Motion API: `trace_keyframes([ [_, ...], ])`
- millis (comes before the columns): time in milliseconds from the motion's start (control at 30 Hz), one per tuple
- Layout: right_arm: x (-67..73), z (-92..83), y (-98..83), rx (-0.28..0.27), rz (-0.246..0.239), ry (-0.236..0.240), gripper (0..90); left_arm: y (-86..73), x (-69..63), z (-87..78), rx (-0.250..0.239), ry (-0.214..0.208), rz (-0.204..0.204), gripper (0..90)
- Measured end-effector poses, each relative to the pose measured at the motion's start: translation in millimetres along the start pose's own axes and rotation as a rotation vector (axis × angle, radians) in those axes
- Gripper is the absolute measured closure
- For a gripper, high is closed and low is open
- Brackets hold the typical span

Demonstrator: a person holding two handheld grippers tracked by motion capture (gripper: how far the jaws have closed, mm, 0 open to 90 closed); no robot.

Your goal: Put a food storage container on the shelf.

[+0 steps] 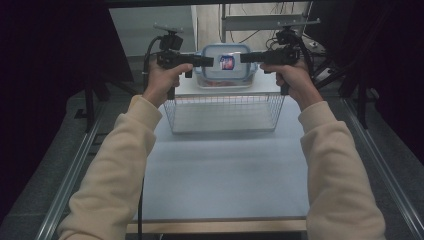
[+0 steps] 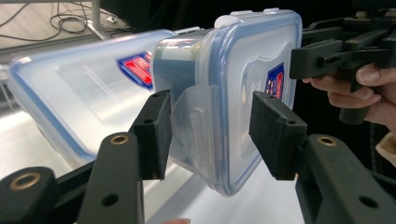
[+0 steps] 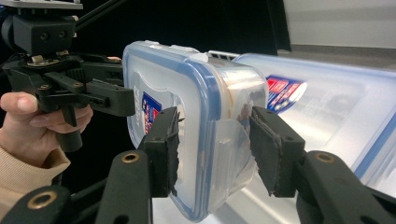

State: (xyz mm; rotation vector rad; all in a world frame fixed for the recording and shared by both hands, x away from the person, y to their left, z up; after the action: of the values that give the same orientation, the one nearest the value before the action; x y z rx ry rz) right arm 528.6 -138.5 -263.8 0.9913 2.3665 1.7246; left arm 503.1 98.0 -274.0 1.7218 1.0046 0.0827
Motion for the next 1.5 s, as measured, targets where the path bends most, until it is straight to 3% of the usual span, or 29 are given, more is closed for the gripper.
trace_keyframes([
  [233, -20.5, 15.9, 19.1, 0.028, 0.029, 0.002, 53.2, 16.4, 21.5, 10.7, 0.006, -0.004, -0.041, 50.2],
  [467, -41.7, 28.2, 24.9, 0.044, 0.07, 0.01, 53.1, 24.4, 37.1, 24.0, 0.012, -0.005, -0.072, 50.3],
  [567, -47.5, 29.4, 27.9, 0.032, 0.094, 0.01, 53.3, 25.6, 43.1, 26.9, 0.001, -0.032, -0.114, 50.5],
  [733, -55.4, 33.6, 27.6, 0.016, 0.144, 0.011, 52.0, 26.5, 46.1, 31.3, -0.016, -0.027, -0.15, 49.0],
  [1067, -64.9, 43.9, 23.5, -0.006, 0.246, -0.026, 45.4, 26.7, 55.0, 46.4, -0.022, -0.047, -0.259, 37.3],
  [1267, -69.0, 43.0, 21.1, -0.023, 0.267, -0.054, 44.9, 26.0, 57.3, 52.8, -0.028, -0.06, -0.255, 30.6],
  [1400, -69.1, 40.8, 19.6, -0.04, 0.255, -0.077, 42.8, 26.0, 59.3, 51.2, -0.04, -0.045, -0.254, 24.7],
  [1500, -68.3, 33.9, 19.4, -0.068, 0.238, -0.091, 41.1, 27.5, 56.4, 44.0, -0.06, -0.057, -0.236, 23.0],
])
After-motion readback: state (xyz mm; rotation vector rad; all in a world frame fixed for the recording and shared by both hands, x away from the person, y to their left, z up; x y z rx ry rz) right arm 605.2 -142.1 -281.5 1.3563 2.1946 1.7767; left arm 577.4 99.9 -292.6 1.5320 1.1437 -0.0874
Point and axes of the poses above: each handheld gripper's, and its own axes: z roughly forward along the jaws, y roughly out of its top, x roughly to its left, the point moved 5 cm from there along z, roughly forward along the jaws, and after that the axes turned 4 degrees about -z, right-handed, at the moved point
